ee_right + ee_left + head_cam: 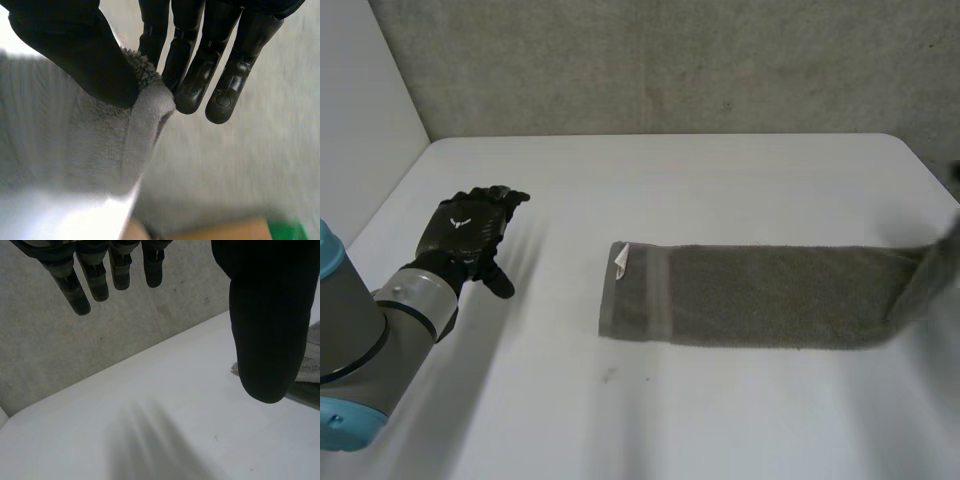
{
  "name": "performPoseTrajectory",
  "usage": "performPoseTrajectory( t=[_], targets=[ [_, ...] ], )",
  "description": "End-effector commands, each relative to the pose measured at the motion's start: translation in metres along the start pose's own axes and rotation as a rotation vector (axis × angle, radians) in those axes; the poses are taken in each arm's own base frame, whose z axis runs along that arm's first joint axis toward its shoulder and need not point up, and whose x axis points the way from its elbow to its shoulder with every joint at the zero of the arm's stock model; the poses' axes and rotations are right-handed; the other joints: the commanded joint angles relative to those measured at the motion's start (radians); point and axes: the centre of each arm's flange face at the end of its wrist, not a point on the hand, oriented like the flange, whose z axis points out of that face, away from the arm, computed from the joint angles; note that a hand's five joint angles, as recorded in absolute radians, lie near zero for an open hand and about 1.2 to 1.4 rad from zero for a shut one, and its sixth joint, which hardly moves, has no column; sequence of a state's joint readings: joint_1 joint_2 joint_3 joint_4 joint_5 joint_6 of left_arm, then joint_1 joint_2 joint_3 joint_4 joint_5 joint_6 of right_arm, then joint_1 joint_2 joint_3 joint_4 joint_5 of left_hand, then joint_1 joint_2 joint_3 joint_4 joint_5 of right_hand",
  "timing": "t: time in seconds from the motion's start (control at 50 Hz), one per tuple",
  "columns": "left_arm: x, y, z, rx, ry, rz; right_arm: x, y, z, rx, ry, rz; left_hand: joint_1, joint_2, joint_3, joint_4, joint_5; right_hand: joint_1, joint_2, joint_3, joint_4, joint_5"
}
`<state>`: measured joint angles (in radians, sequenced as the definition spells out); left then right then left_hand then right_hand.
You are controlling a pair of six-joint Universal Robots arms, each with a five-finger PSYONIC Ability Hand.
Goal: Fold the towel.
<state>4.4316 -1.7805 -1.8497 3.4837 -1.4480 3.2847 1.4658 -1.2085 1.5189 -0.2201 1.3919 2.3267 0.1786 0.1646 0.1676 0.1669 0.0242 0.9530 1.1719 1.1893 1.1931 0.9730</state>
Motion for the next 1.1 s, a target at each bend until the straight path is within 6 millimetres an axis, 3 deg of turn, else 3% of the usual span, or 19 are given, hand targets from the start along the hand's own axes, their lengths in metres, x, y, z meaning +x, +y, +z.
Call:
performPoseTrajectory(
  t=[0.02,0.04,0.06,0.1,0.12,0.18,0.24,0.34,0.42,0.44,0.46,0.48,0.58,0.62,0.68,0.92,1.0,1.06,1.1],
  targets=[
    [0.0,-0.001,-0.001,0.004,0.001,0.0,-0.089,-0.112,-0.055,0.316,-0.231,0.049,-0.004,0.01,0.007,0.008,-0.024,0.443,0.224,0.207,0.203,0.249],
    [0.0,-0.001,-0.001,0.004,0.001,0.0,-0.11,-0.132,-0.072,0.376,-0.292,0.056,-0.004,0.01,0.007,0.008,-0.024,0.443,0.224,0.207,0.203,0.249],
    [0.0,-0.001,-0.001,0.004,0.001,0.0,-0.11,-0.132,-0.072,0.376,-0.292,0.056,-0.004,0.01,0.007,0.008,-0.024,0.443,0.224,0.207,0.203,0.249],
    [0.0,-0.001,-0.001,0.003,0.001,0.0,-0.16,-0.154,-0.104,0.447,-0.437,0.064,-0.004,0.01,0.007,0.008,-0.024,0.443,0.224,0.207,0.203,0.249],
    [0.0,-0.001,-0.001,0.003,0.001,0.0,-0.16,-0.154,-0.104,0.447,-0.438,0.064,-0.004,0.01,0.007,0.008,-0.024,0.443,0.224,0.207,0.203,0.249],
    [0.001,0.001,-0.002,-0.004,0.002,-0.001,-0.22,-0.158,-0.138,0.464,-0.615,0.078,-0.004,0.01,0.007,0.008,-0.024,0.443,0.224,0.207,0.203,0.249],
    [0.0,0.001,-0.002,-0.005,0.001,0.0,-0.25,-0.153,-0.151,0.449,-0.699,0.09,-0.004,0.01,0.007,0.008,-0.024,0.443,0.224,0.207,0.203,0.249],
    [0.001,0.002,-0.003,-0.008,0.002,0.0,-0.275,-0.143,-0.162,0.414,-0.769,0.084,-0.004,0.01,0.007,0.008,-0.024,0.443,0.224,0.207,0.203,0.249],
    [0.002,0.002,-0.003,-0.008,0.004,0.0,-0.274,-0.142,-0.162,0.396,-0.779,0.098,-0.004,0.01,0.007,0.008,-0.024,0.292,0.073,0.055,0.052,0.097],
    [0.002,0.002,-0.003,-0.008,0.005,0.001,-0.27,-0.144,-0.161,0.388,-0.776,0.123,-0.004,0.01,0.007,0.008,-0.024,-0.278,-0.497,-0.514,-0.518,-0.473],
    [0.002,0.002,-0.003,-0.008,0.005,0.001,-0.27,-0.144,-0.161,0.388,-0.776,0.123,-0.004,0.01,0.007,0.008,-0.024,-0.284,-0.503,-0.52,-0.524,-0.478],
    [0.002,0.002,-0.003,-0.007,0.007,0.001,-0.263,-0.149,-0.161,0.385,-0.763,0.154,-0.004,0.01,0.007,0.008,-0.024,-0.778,-0.997,-1.015,-1.019,-0.973],
    [0.003,0.002,-0.003,-0.007,0.01,0.001,-0.223,-0.16,-0.143,0.361,-0.69,0.281,-0.004,0.01,0.007,0.008,-0.024,-0.778,-0.997,-1.015,-1.019,-0.973],
    [0.003,0.003,-0.003,-0.009,0.009,-0.001,-0.189,-0.148,-0.121,0.282,-0.624,0.371,-0.004,0.01,0.007,0.008,-0.024,-0.778,-0.997,-1.015,-1.019,-0.973],
    [0.004,0.002,-0.004,-0.008,0.012,0.001,-0.175,-0.139,-0.116,0.235,-0.606,0.41,-0.004,0.01,0.007,0.008,-0.024,-0.778,-0.997,-1.015,-1.019,-0.973],
    [0.021,-0.001,-0.008,0.006,0.066,0.007,-0.128,-0.029,-0.105,-0.077,-0.547,0.467,-0.004,0.01,0.007,0.008,-0.024,-0.778,-0.997,-1.015,-1.019,-0.973],
    [0.028,-0.004,-0.01,0.016,0.085,0.011,-0.123,-0.004,-0.103,-0.098,-0.537,0.476,-0.004,0.01,0.007,0.008,-0.024,-0.627,-0.846,-0.864,-0.867,-0.822],
    [0.032,-0.004,-0.011,0.019,0.095,0.013,-0.122,0.008,-0.101,-0.082,-0.535,0.481,-0.004,0.01,0.007,0.008,-0.024,-0.304,-0.523,-0.541,-0.544,-0.499],
    [0.035,-0.004,-0.013,0.017,0.103,0.014,-0.123,0.012,-0.097,-0.052,-0.526,0.474,-0.004,0.01,0.007,0.008,-0.024,0.213,-0.006,-0.024,-0.028,0.018]
  ],
)
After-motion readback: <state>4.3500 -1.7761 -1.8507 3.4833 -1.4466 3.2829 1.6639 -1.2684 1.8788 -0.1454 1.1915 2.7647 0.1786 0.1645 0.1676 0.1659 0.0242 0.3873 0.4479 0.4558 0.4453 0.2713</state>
